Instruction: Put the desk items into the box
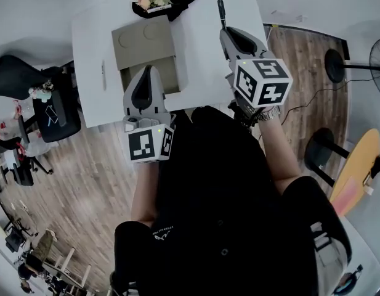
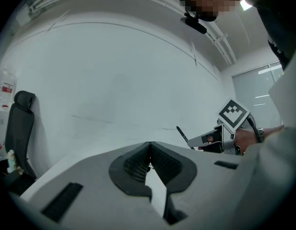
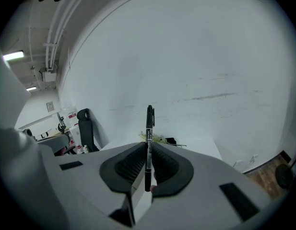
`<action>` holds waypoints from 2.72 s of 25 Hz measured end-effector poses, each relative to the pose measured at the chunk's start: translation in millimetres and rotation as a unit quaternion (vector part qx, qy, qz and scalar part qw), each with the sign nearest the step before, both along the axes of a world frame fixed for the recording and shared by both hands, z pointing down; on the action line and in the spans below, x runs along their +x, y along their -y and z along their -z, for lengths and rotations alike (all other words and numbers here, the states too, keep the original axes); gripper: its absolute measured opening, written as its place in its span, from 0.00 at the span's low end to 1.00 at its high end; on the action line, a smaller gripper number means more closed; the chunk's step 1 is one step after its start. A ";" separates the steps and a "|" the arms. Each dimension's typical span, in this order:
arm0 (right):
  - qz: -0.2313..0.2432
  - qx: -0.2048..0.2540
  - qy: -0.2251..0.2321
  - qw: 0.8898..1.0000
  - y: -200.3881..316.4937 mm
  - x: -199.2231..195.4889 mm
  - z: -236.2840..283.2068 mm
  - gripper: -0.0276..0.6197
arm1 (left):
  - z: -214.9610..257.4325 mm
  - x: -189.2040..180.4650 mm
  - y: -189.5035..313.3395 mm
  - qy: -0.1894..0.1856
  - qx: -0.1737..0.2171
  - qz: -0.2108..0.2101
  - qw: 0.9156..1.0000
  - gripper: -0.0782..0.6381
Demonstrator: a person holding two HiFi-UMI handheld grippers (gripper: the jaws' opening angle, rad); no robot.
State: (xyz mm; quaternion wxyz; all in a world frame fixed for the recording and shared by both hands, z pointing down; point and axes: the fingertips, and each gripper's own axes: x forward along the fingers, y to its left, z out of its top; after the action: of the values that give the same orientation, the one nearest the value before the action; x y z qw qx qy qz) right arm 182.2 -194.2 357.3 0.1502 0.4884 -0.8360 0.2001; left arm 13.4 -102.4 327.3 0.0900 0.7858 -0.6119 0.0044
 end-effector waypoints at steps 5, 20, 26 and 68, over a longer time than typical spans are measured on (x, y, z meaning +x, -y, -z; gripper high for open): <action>0.009 0.035 0.017 0.999 -9.5 2.7 34.5 0.11 | 14.9 6.4 -10.0 0.005 0.012 0.000 1.000 0.12; 0.023 0.075 0.054 0.995 -41.1 18.3 74.9 0.11 | 45.3 11.2 -30.6 0.014 0.047 0.022 0.999 0.12; 0.020 0.080 0.057 0.995 -42.0 24.4 79.7 0.11 | 47.0 13.3 -32.4 0.020 0.046 0.024 0.998 0.12; 0.057 0.020 -0.034 0.998 -58.2 -167.3 35.9 0.11 | 7.9 -151.4 -20.2 -0.026 -0.002 -0.029 0.999 0.12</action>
State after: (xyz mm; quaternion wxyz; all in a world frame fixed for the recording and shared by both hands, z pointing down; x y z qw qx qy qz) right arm 14.8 -135.9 321.4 0.1792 0.4497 -0.8607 0.1577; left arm -138.1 -82.2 319.4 0.1074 0.8026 -0.5866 -0.0118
